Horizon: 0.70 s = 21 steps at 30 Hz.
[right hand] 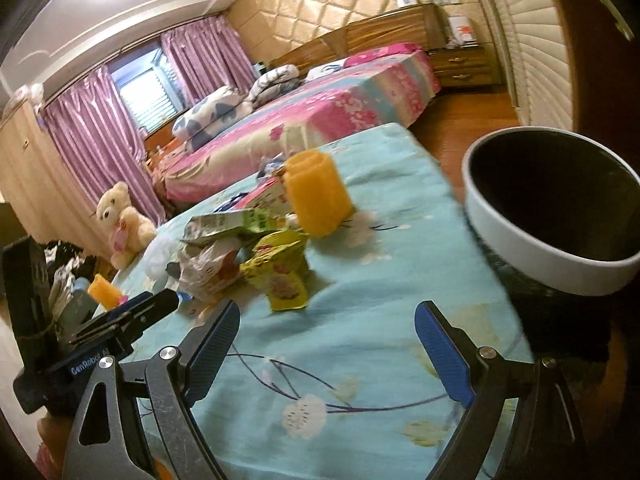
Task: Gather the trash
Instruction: 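Grasp the crumpled white plastic with the left gripper while the right gripper grasps the yellow snack packet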
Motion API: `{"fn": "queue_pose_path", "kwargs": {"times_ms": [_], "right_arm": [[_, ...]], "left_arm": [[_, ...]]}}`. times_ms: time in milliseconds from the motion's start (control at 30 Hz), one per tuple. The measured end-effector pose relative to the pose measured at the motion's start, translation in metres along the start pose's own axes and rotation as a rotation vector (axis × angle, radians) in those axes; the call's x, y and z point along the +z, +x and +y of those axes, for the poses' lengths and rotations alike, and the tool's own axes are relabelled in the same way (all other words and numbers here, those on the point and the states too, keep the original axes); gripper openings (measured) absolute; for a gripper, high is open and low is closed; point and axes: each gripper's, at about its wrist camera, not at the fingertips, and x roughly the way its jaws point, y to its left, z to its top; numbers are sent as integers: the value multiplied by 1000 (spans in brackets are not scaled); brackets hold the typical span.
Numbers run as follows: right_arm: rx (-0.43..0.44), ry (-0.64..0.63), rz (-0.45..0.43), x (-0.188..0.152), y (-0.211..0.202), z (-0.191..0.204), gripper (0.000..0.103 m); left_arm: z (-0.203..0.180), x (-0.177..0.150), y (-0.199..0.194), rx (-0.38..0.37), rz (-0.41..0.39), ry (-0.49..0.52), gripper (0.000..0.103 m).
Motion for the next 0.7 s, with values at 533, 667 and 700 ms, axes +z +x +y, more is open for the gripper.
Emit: {"fn": "queue_pose_path", "kwargs": {"times_ms": [533,667,700], "right_arm": [[55,-58,104,11,56,22,77],[64,-52,145,13,70,23,52],[66,-48,158,12,72,22,43]], "left_arm": [[17,26,34,-11,27,29,58],[15,26,46,-58,71,44,31],[14,26,47,-61,70,52,29]]}}
